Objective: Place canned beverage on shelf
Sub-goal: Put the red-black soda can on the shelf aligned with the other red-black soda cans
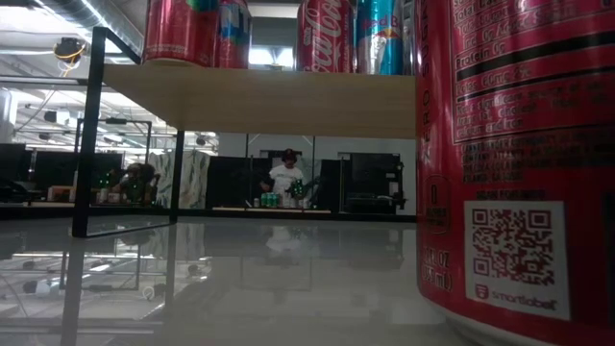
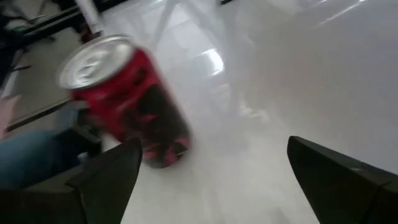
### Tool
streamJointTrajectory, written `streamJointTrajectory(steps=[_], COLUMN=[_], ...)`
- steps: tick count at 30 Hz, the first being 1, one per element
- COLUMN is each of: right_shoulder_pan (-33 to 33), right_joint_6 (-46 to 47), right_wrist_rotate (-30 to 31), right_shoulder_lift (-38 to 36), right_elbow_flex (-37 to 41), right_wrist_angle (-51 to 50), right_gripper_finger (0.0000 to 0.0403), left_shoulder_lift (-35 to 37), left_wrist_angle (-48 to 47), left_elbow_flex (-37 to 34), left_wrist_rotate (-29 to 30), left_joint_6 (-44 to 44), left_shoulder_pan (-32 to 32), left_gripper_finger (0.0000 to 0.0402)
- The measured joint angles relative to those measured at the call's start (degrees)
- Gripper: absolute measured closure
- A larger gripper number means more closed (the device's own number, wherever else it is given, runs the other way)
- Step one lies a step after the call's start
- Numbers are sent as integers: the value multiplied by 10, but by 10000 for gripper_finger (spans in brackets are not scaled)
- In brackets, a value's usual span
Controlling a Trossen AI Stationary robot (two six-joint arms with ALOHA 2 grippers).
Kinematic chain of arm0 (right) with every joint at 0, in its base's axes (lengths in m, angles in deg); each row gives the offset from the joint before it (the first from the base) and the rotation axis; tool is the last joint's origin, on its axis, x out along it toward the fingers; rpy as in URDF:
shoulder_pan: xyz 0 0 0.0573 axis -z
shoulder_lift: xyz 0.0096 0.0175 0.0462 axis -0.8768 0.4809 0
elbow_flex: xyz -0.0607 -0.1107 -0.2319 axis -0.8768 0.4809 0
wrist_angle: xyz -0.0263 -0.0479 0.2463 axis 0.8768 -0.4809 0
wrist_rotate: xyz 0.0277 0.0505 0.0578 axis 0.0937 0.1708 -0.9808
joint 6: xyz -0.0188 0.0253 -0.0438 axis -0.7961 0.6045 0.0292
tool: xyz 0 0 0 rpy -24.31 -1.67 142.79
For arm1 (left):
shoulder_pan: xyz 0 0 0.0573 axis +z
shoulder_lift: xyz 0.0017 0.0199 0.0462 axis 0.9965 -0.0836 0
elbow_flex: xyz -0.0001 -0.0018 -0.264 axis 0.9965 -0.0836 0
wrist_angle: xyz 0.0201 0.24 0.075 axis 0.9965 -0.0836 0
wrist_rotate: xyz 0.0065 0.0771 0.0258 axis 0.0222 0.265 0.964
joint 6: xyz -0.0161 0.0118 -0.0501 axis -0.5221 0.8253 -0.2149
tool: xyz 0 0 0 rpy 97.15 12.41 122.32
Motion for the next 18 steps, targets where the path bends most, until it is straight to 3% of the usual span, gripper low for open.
streamJointTrajectory(steps=[7,13,18], right_shoulder_pan=[0,0,0], right_joint_6=[-107,-247,-384], right_wrist_rotate=[-53,-78,-79], right_shoulder_lift=[0,0,0], right_elbow_flex=[-23,-101,-174], right_wrist_angle=[75,73,71], right_gripper_finger=[10,10,10], left_shoulder_lift=[5,13,15], left_wrist_angle=[-16,-16,-18], left_elbow_flex=[22,-10,-43], left_wrist_rotate=[8,159,206], left_joint_6=[-27,-73,-121], left_shoulder_pan=[-67,-140,-184], left_gripper_finger=[82,82,82])
